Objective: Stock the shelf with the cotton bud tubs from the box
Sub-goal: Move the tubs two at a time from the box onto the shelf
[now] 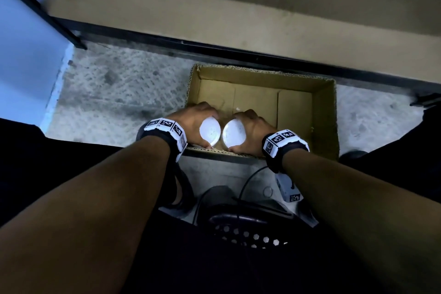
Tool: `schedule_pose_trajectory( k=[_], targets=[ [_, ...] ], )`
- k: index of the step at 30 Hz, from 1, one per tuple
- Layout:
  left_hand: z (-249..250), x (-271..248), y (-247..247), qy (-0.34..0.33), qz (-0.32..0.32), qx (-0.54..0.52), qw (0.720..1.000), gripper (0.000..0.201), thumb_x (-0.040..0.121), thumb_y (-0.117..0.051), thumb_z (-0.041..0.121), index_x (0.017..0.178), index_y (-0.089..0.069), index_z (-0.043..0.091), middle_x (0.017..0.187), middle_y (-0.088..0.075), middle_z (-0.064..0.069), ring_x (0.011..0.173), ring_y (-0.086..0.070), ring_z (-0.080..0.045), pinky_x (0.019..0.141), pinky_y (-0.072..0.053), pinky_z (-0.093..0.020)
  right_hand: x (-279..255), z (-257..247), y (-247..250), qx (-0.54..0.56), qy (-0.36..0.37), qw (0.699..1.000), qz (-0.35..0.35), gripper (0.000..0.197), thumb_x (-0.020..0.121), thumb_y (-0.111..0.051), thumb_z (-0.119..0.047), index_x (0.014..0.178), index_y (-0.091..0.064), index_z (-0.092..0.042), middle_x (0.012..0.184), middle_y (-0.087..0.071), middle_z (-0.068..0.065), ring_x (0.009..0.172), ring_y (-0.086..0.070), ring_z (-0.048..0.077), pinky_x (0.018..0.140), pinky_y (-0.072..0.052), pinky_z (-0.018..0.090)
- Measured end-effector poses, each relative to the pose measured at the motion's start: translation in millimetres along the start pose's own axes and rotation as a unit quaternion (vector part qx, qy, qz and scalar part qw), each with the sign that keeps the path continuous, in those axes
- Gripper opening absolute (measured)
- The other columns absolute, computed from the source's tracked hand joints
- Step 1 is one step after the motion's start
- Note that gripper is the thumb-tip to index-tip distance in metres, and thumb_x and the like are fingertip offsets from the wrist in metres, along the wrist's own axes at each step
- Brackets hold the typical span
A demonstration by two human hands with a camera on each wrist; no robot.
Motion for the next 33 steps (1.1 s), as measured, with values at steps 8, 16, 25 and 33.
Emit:
schedule_pose_trajectory(
  k=[8, 16, 25, 33],
  targets=[
    [4.1, 15.0, 1.8, 0.014, 0.057, -0.028, 0.998, 0.079, 0.058, -0.088, 0.036, 0.127, -0.053, 0.023, 0.127, -0.051, -0.004, 0.114, -0.053, -0.030, 0.092, -0.050, -0.044, 3.8, 6.9, 7.6, -0.009, -0.008, 0.999, 0.049, 0.092, 0.068, -0.074, -0.052, 0.144, -0.029, -0.029, 0.138, -0.034, 0.005, 0.123, -0.044, 0.034, 0.097, -0.046, 0.043],
    [-3.1, 30.1, 9.9, 0.061, 0.085, -0.082, 0.991, 0.111, 0.056, -0.091, 0.047, 0.149, -0.034, 0.026, 0.151, -0.036, 0.001, 0.136, -0.039, -0.022, 0.111, -0.037, -0.037, 21.6, 25.3, 24.0, 0.096, -0.047, 0.993, 0.051, 0.126, 0.057, -0.089, -0.049, 0.155, -0.014, -0.027, 0.157, -0.019, 0.004, 0.141, -0.029, 0.032, 0.113, -0.033, 0.043],
    [-10.3, 25.2, 1.8, 0.017, 0.082, -0.040, 0.996, 0.113, 0.050, -0.096, 0.033, 0.147, -0.040, 0.017, 0.148, -0.038, -0.007, 0.134, -0.040, -0.031, 0.111, -0.038, -0.042, 19.0, 25.4, 27.1, 0.089, -0.014, 0.995, 0.042, 0.118, 0.061, -0.091, -0.033, 0.154, -0.020, -0.018, 0.156, -0.025, 0.007, 0.142, -0.029, 0.027, 0.113, -0.028, 0.033],
    [-6.9, 27.4, 9.2, -0.001, 0.079, -0.027, 0.997, 0.104, 0.056, -0.090, 0.041, 0.146, -0.041, 0.021, 0.145, -0.042, -0.004, 0.130, -0.044, -0.031, 0.107, -0.041, -0.046, 13.3, 21.4, 36.3, 0.075, 0.007, 0.996, 0.056, 0.101, 0.062, -0.089, -0.035, 0.146, -0.035, -0.021, 0.146, -0.037, 0.008, 0.134, -0.040, 0.028, 0.111, -0.036, 0.036]
  ],
)
Point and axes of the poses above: each hand's wrist, its own x-axis towards the middle knuckle, its own y-axis out of the back of the hand, z = x × y, the point moved 2 cm from there along x, towards the middle knuckle
